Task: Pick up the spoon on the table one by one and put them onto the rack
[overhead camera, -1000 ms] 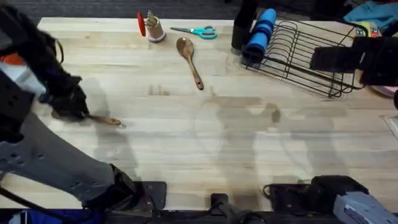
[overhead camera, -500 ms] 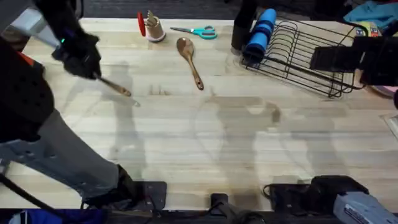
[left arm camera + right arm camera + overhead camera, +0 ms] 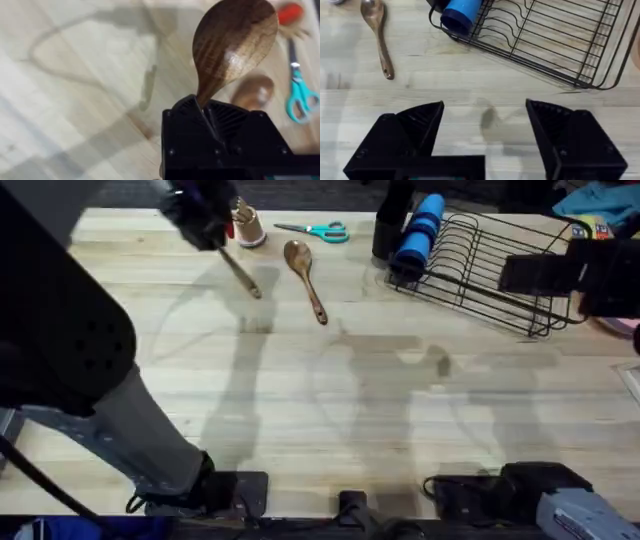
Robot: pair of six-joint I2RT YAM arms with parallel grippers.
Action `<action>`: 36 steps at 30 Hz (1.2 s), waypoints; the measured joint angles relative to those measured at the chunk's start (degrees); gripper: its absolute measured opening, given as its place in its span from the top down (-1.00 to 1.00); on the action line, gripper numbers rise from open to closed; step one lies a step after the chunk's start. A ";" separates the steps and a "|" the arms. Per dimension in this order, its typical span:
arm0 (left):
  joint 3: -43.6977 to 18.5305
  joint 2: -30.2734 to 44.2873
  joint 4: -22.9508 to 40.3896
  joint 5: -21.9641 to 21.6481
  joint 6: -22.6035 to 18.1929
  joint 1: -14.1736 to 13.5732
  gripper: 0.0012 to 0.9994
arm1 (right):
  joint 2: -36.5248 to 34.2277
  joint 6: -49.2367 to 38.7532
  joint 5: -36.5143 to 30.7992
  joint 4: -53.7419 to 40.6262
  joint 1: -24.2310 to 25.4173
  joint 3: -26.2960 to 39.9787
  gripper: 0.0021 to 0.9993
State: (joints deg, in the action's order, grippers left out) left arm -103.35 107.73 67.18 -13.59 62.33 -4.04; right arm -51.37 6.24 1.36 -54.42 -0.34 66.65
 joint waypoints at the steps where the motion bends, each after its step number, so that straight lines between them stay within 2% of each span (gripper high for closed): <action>1: 0.00 -0.01 -0.87 -0.01 0.00 -1.25 0.91 | 0.00 0.00 -0.01 -0.01 0.00 0.00 -0.99; 9: 0.00 -0.01 -11.50 -0.43 -3.01 -10.19 0.91 | 0.00 0.00 -0.01 -0.01 0.00 0.00 -0.99; 19: 0.00 -0.01 -25.39 -0.82 -16.65 -19.18 0.91 | 0.00 0.00 -0.01 -0.01 0.00 0.00 -0.99; 22: 0.00 -0.01 -29.51 -0.75 -21.04 -20.59 0.91 | 0.00 0.00 -0.01 -0.01 0.00 0.00 -0.99; 23: 0.00 -0.01 -34.18 0.54 -24.89 -21.09 0.91 | 0.00 0.00 -0.01 -0.01 0.00 0.00 -0.99; 24: 0.00 -0.01 -35.51 0.98 -25.74 -21.11 0.91 | 0.00 0.00 -0.01 -0.01 0.00 0.00 -0.99; 28: 0.00 0.01 -40.82 2.73 -27.72 -21.11 0.91 | 0.00 0.00 -0.01 -0.01 0.00 0.00 -0.99; 29: 0.00 0.88 -49.43 4.73 -28.55 -21.42 0.91 | 0.00 0.00 -0.01 -0.01 0.00 0.00 -0.99; 36: 0.00 4.08 -60.12 5.07 -28.72 -22.61 0.91 | 0.00 0.00 -0.01 -0.01 0.00 0.00 -0.99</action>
State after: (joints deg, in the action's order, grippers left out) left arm -103.35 111.81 7.06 -8.52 33.61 -26.64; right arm -51.37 6.24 1.34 -54.43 -0.34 66.65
